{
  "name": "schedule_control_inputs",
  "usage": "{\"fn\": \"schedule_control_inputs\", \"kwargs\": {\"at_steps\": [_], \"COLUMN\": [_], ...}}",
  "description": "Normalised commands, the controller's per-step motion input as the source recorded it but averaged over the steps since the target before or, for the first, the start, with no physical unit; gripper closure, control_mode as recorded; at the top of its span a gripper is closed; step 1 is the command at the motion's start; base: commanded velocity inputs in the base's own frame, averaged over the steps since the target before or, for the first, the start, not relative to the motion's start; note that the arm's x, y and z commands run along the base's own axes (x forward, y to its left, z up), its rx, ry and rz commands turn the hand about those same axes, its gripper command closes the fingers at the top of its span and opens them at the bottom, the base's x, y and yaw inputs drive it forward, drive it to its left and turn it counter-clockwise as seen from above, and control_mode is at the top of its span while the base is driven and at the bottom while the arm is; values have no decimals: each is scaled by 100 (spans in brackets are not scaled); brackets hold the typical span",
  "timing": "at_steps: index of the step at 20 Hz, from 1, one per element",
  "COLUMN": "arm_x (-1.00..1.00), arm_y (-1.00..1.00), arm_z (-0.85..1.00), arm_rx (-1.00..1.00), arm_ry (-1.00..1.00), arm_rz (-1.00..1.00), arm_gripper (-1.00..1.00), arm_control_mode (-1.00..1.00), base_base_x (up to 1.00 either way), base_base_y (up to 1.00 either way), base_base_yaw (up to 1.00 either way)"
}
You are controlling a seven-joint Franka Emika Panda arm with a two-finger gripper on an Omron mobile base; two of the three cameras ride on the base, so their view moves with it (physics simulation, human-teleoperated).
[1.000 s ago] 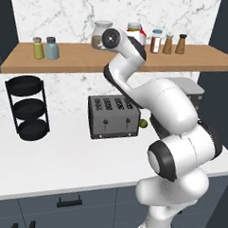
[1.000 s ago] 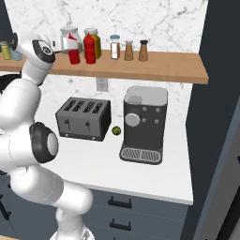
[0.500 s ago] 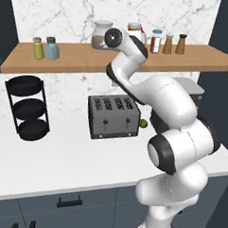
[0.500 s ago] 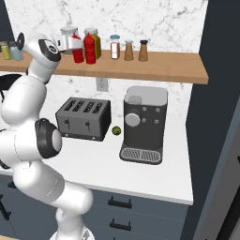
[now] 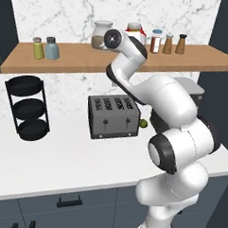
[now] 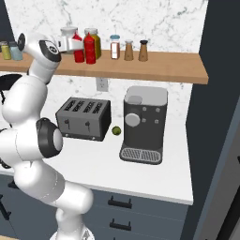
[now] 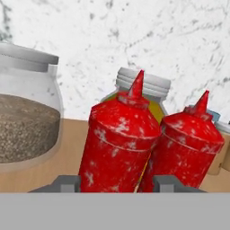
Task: Put the shaker and condiment bottle from the counter next to their counterparts in the cabinet.
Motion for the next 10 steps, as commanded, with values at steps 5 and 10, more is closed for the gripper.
{"fn": "schedule_control_inputs", "kwargs": {"at_steps": [5, 10], "arm_x": [0, -8], "arm_y": [0, 0], "arm_z": [-15, -3], "arm_rx": [0, 0], "arm_ry": [0, 0], "arm_rz": [0, 0], "arm_gripper": [-100, -100], "arm_control_mode": [-100, -100], "base_base_x": [0, 0], "base_base_y": [0, 0], "base_base_yaw": [0, 0]}}
